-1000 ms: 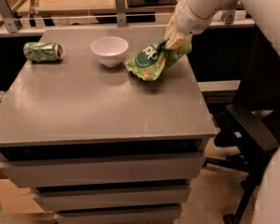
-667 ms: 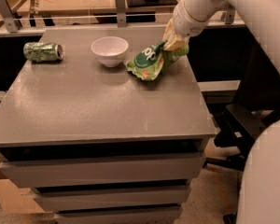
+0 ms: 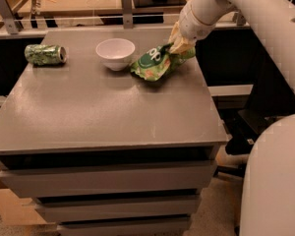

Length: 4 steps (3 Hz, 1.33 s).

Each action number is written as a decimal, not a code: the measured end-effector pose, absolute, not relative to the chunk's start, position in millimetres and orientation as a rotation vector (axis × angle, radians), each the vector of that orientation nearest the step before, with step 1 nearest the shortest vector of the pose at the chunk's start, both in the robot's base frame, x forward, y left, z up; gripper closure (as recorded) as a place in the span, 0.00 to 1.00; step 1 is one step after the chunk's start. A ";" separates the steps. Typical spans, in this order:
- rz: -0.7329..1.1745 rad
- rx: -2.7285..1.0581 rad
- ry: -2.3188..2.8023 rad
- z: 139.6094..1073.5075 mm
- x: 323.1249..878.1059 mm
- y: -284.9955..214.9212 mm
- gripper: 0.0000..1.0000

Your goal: Move green rice chip bag near white bowl

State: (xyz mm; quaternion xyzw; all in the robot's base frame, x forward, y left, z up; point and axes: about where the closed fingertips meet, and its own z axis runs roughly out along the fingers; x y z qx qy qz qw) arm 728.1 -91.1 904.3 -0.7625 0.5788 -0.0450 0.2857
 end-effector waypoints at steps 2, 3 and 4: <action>-0.111 -2.045 1.547 898.7 729.1 -87.9 0.28; -0.107 -2.048 1.548 896.1 729.5 -86.5 0.04; -0.154 -2.026 1.606 902.8 719.4 -106.0 0.00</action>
Offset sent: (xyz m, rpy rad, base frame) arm 0.0005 0.0013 -0.0023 -0.0002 0.0032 0.0019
